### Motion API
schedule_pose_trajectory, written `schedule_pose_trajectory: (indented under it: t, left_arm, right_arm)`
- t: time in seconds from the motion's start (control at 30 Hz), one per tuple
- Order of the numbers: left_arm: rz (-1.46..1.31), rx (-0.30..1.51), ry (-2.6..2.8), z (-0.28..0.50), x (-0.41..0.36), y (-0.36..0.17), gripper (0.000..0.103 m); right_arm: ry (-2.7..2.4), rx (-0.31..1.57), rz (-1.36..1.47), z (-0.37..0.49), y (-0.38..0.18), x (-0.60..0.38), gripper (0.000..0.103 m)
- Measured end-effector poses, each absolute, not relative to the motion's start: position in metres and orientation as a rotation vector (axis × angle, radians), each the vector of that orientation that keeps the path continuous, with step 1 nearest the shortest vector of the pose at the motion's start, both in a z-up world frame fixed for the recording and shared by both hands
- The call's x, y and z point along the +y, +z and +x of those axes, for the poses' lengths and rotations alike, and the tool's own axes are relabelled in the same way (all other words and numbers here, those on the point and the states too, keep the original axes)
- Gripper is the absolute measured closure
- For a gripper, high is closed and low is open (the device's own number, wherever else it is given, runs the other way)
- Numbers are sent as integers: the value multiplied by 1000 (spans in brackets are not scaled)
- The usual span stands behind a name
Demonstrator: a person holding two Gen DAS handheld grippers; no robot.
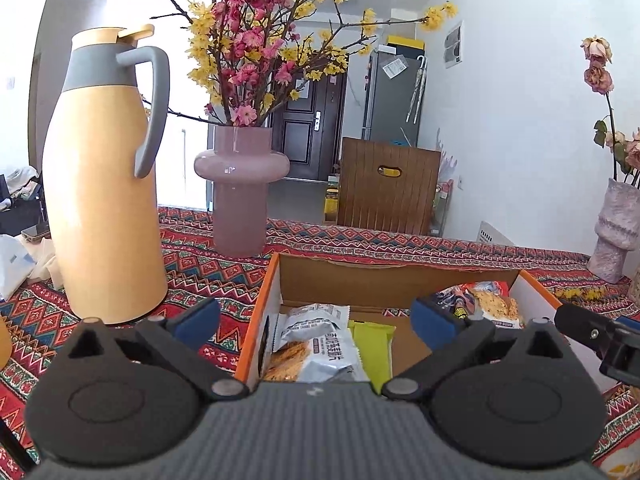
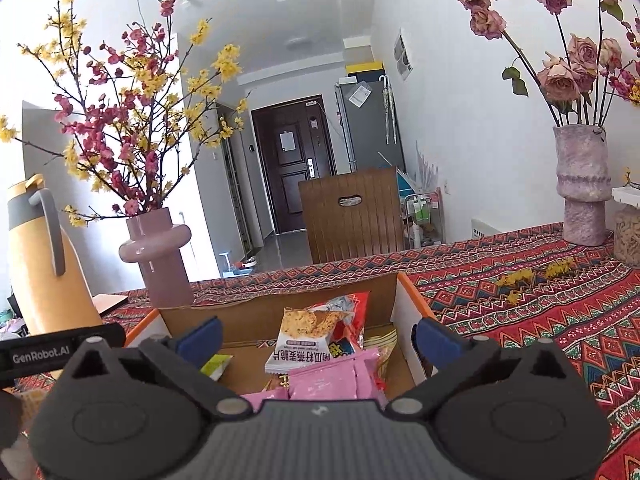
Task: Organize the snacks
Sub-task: 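Open both grippers to drop the packets into the box, then move both open grippers back over the loose biscuit packets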
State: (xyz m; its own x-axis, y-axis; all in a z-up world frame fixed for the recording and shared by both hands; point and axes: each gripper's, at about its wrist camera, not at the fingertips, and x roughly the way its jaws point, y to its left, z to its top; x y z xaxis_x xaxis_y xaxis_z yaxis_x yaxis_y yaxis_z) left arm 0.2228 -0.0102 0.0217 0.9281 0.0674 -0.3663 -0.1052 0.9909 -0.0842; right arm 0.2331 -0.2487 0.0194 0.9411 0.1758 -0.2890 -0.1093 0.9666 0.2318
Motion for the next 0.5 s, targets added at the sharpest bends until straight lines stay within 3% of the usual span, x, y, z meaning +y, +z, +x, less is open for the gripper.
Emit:
schedule_pose_trajectory:
  t: [0.5]
  left_arm:
    - [-134, 357, 102, 208, -7, 39, 0]
  right_arm:
    - [162, 269, 217, 219, 34, -251, 0]
